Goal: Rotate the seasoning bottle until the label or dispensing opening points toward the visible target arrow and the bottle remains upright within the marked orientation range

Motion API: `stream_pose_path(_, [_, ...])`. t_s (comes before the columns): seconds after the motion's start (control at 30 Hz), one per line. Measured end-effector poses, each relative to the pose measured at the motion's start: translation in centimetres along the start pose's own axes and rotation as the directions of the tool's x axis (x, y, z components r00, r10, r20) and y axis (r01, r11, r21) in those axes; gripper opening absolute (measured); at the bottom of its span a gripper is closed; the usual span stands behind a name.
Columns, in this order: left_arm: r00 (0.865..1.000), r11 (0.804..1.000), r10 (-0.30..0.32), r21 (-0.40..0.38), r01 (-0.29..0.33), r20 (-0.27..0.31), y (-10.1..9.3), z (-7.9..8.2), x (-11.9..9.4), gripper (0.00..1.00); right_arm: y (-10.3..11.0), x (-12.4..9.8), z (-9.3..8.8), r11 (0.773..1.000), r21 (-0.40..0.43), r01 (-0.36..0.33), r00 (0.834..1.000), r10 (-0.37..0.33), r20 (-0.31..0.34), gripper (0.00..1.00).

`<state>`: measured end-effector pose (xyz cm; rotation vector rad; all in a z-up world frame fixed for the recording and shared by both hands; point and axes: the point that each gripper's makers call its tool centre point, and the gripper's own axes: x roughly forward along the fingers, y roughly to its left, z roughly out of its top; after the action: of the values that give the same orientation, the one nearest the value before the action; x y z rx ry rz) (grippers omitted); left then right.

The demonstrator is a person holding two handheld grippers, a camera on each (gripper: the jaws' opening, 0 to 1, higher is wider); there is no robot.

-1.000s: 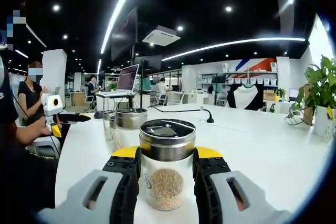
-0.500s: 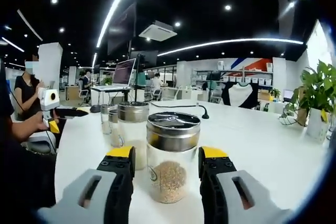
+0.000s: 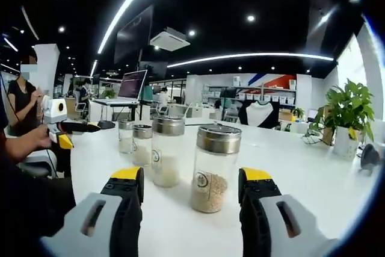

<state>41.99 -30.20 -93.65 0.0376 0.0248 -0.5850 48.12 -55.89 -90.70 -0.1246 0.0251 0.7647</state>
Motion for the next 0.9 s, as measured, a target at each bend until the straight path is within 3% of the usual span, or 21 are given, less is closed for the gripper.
stream_pose_path(0.1, [1.0, 1.0, 0.005, 0.002, -0.005, 0.007, 0.2, 0.2, -0.2, 1.0, 0.6, -0.6, 0.1, 1.0, 0.002, 0.008, 1.0, -0.008, 0.018, 0.71])
stream_pose_path(0.27, [1.0, 1.0, 0.013, 0.005, -0.014, 0.011, 0.4, 0.2, -0.5, 1.0, 2.0, -1.8, -0.3, 1.0, 0.002, 0.008, 0.999, -0.008, 0.032, 0.72])
stream_pose_path(0.4, [1.0, 1.0, 0.021, -0.006, -0.021, 0.017, 0.5, 0.2, -0.6, 1.0, 2.9, -2.5, -1.2, 1.0, 0.003, 0.014, 1.0, -0.014, 0.002, 0.84])
stream_pose_path(0.5, [1.0, 1.0, 0.021, -0.011, -0.021, 0.015, 0.4, 0.2, -0.6, 1.0, 3.3, -3.0, -1.5, 0.999, 0.026, 0.023, 1.0, -0.023, 0.014, 0.88])
stream_pose_path(0.67, [0.999, 0.999, 0.045, 0.028, -0.045, -0.011, 0.6, -0.4, -0.7, 1.0, 3.5, -3.5, -2.4, 0.999, 0.033, 0.033, 0.999, -0.032, -0.017, 0.99])
stream_pose_path(0.77, [0.999, 0.999, 0.045, 0.023, -0.044, -0.019, 0.7, -0.7, -0.6, 1.0, 3.6, -4.3, -2.9, 0.998, 0.064, 0.022, 1.0, -0.022, 0.0, 0.98])
stream_pose_path(0.9, [0.999, 0.999, 0.038, 0.005, -0.038, 0.017, 0.4, 0.0, -0.6, 1.0, 3.0, -5.9, -3.0, 0.993, 0.105, 0.053, 0.998, -0.054, 0.013, 0.99])
